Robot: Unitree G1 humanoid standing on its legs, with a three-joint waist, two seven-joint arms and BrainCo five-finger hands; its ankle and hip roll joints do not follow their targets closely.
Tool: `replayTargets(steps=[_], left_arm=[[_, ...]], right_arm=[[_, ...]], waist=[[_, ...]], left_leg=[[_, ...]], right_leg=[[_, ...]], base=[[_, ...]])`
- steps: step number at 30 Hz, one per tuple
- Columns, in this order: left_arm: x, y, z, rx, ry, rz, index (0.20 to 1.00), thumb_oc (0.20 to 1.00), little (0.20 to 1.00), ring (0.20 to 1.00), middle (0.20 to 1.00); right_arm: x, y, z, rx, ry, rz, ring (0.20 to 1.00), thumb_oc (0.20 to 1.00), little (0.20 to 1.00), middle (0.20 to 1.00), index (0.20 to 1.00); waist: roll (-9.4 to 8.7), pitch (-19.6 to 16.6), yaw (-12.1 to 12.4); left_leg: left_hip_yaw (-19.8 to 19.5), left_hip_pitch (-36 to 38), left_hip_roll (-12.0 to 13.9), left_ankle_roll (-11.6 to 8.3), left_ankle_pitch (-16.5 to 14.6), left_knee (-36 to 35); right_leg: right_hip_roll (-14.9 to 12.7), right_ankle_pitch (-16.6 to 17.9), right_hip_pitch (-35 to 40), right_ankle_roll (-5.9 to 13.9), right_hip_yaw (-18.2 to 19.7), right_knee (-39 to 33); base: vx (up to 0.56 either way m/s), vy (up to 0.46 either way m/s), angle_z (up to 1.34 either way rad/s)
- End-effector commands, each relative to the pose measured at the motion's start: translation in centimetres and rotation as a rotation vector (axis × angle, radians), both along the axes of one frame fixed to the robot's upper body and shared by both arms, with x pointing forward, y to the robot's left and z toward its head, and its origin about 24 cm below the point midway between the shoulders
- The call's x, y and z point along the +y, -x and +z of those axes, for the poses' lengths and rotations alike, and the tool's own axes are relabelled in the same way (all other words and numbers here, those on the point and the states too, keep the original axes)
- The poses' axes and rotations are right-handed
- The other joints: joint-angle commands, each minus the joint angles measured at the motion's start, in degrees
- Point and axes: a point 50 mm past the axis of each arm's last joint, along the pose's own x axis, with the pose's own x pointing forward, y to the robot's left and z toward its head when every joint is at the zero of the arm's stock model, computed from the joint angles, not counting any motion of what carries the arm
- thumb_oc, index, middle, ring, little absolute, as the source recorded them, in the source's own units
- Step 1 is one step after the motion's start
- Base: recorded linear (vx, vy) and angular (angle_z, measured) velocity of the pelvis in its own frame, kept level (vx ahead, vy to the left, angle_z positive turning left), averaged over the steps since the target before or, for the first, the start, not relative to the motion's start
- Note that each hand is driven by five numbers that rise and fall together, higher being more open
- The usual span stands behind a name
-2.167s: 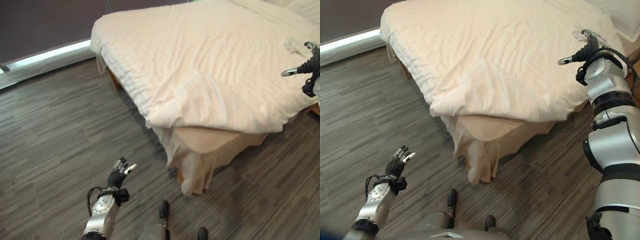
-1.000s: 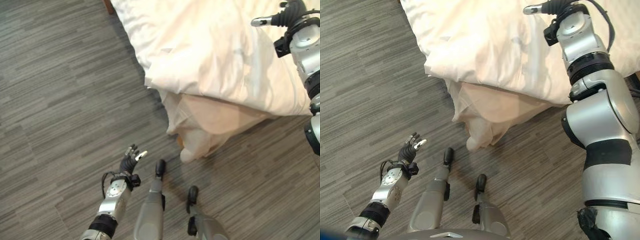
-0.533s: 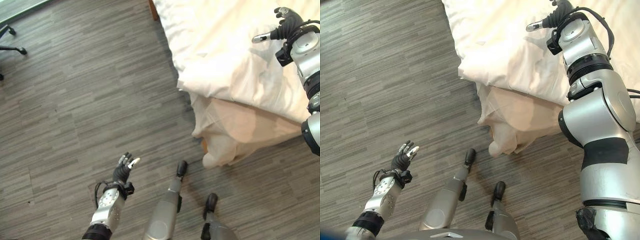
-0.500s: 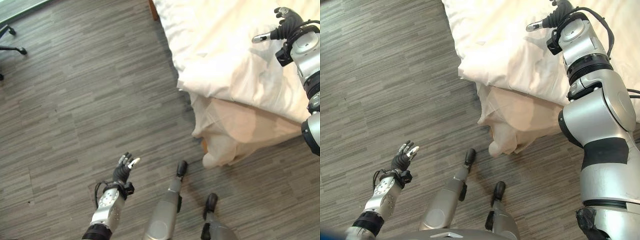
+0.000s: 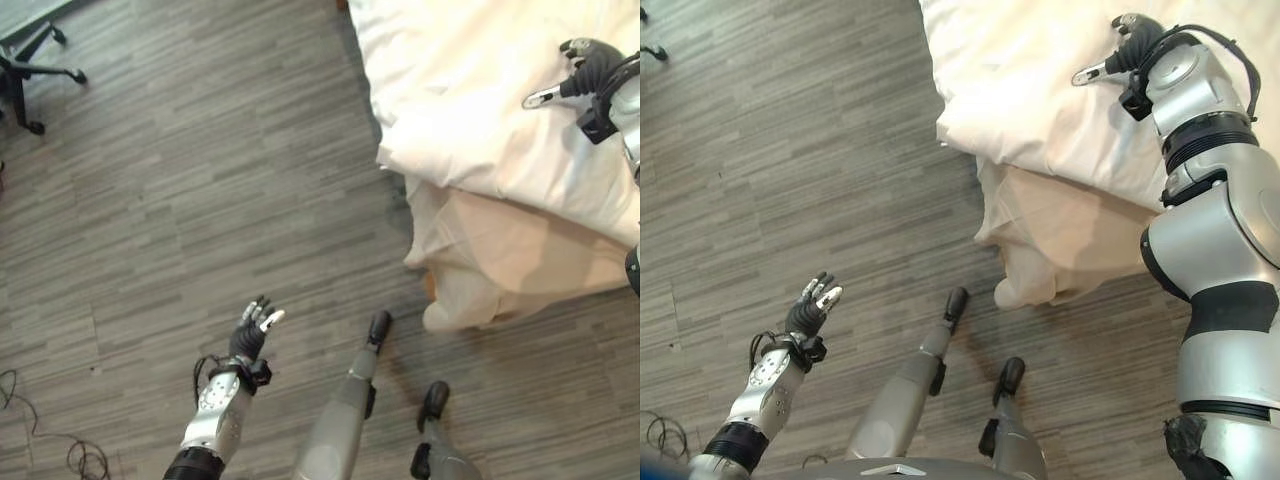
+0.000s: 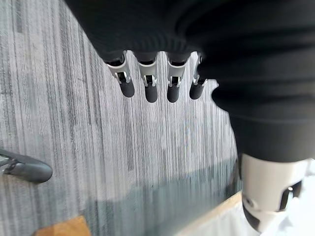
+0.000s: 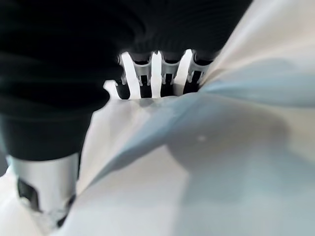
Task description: Making the bed.
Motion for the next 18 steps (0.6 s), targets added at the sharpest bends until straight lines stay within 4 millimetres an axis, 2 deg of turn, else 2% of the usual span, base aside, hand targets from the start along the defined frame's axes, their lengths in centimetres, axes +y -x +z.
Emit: replayTargets(steps=[1,3,4,6,11,18], left_arm=[[1.9,-1.9,3.2,-0.136,-0.046,0.051,1.000,1.000,1.000,1.000,1.000],[1.7,-2.3,3.6,-0.147,-0.054,0.044,1.000,1.000,1.000,1.000,1.000],[1.7,-2.3,3.6,-0.148,-0.054,0.044,1.000,1.000,1.000,1.000,1.000],[1.2,-3.0,3.9,-0.157,-0.067,0.032,1.000,1.000,1.000,1.000,1.000],[1.2,-3.4,4.5,-0.175,-0.081,0.025,1.000,1.000,1.000,1.000,1.000],[2.2,-3.9,5.4,-0.203,-0.094,0.076,1.000,1.000,1.000,1.000,1.000]], right_arm=[[-0.2,1.4,4.5,-0.058,0.169,-0.022,1.000,1.000,1.000,1.000,1.000],[1.1,1.3,5.3,-0.079,0.206,0.006,1.000,1.000,1.000,1.000,1.000],[1.1,1.3,5.3,-0.080,0.206,0.006,1.000,1.000,1.000,1.000,1.000],[3.5,0.9,5.9,-0.132,0.130,0.104,1.000,1.000,1.000,1.000,1.000],[4.5,0.7,6.1,-0.137,0.118,0.131,1.000,1.000,1.000,1.000,1.000],[4.7,0.2,5.0,-0.103,0.115,0.123,1.000,1.000,1.000,1.000,1.000]], waist=[[-4.42,6.1,2.3],[-5.47,6.8,2.5],[-5.46,6.8,2.5],[-6.98,8.0,2.6],[-7.44,9.0,3.1],[-7.47,11.1,4.2]], left_leg=[[-0.2,3.0,-1.1,-6.31,-1.9,0.4],[-0.3,2.1,-0.9,-6.44,-1.7,0.4],[-0.3,2.1,-0.9,-6.44,-1.7,0.4],[-0.8,1.5,-0.5,-6.45,-1.7,0.4],[-1.3,1.2,-0.5,-6.52,-1.6,0.4],[-2.1,-0.3,-0.4,-6.71,-1.1,0.4]], right_leg=[[-4.3,8.5,-4.4,3.41,3.2,0.6],[-3.9,8.4,-4.9,3.31,3.2,0.6],[-3.9,8.4,-4.9,3.31,3.2,0.6],[-3.5,8.2,-5.3,3.17,3.2,0.6],[-3.3,8.0,-5.4,3.12,2.7,0.6],[-3.0,8.2,-6.8,3.06,2.5,0.6]], base=[[-0.02,-0.073,-0.02],[0.00,-0.041,-0.06],[0.00,0.000,0.00],[0.00,-0.041,0.03],[0.00,-0.027,0.04],[0.00,0.000,0.00]])
